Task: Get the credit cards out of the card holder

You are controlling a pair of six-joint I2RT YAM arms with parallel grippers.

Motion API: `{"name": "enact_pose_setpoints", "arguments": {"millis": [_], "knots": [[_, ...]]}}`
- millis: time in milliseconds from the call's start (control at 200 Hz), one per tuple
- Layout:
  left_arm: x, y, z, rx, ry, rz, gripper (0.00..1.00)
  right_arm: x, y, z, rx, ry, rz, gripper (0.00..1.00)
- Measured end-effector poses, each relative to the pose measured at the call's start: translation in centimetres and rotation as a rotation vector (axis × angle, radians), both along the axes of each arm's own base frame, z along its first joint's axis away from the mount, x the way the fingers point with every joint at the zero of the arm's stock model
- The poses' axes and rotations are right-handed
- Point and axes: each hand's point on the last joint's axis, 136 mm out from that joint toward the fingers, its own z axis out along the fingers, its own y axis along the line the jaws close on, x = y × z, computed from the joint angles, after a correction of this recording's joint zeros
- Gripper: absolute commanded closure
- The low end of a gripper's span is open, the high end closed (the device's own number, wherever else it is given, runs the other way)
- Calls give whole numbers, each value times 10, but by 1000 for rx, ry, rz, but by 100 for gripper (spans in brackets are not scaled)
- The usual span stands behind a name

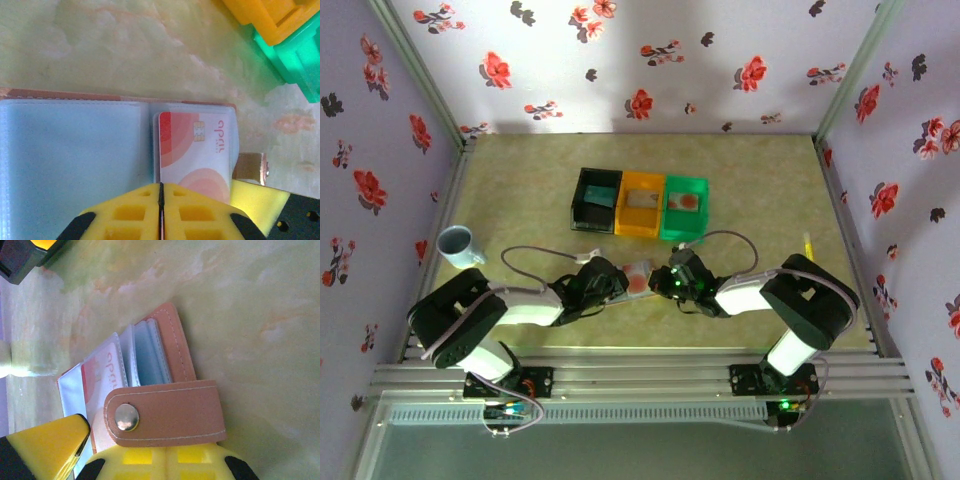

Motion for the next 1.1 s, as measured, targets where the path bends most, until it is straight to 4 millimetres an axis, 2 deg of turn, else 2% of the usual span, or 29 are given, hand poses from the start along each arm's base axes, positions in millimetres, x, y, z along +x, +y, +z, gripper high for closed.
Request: {"name": "enact_pose_setpoints", "arguments": {"millis": [160, 390, 580, 660, 860, 940, 1100], "knots": [[0, -2, 3, -21, -12, -3, 79, 0, 0, 0, 1, 0, 1, 100], [2, -4, 2, -26, -17, -3, 79, 0, 2, 0, 13, 3, 0, 100], [2, -3, -1, -22, -14, -2, 83, 0, 2, 0, 16, 7, -5, 100], [1, -2, -2, -22, -14, -1, 88, 0, 2, 0, 16, 7, -5, 100], [1, -1, -2, -27, -19, 2, 90, 1, 2, 0, 17, 8, -6, 100], [1, -1, -3, -27, -20, 1, 100, 1, 2, 0, 17, 9, -6, 100], [0, 0, 0, -38, -30, 0, 100, 1, 2, 0, 17, 10, -8, 100]]}}
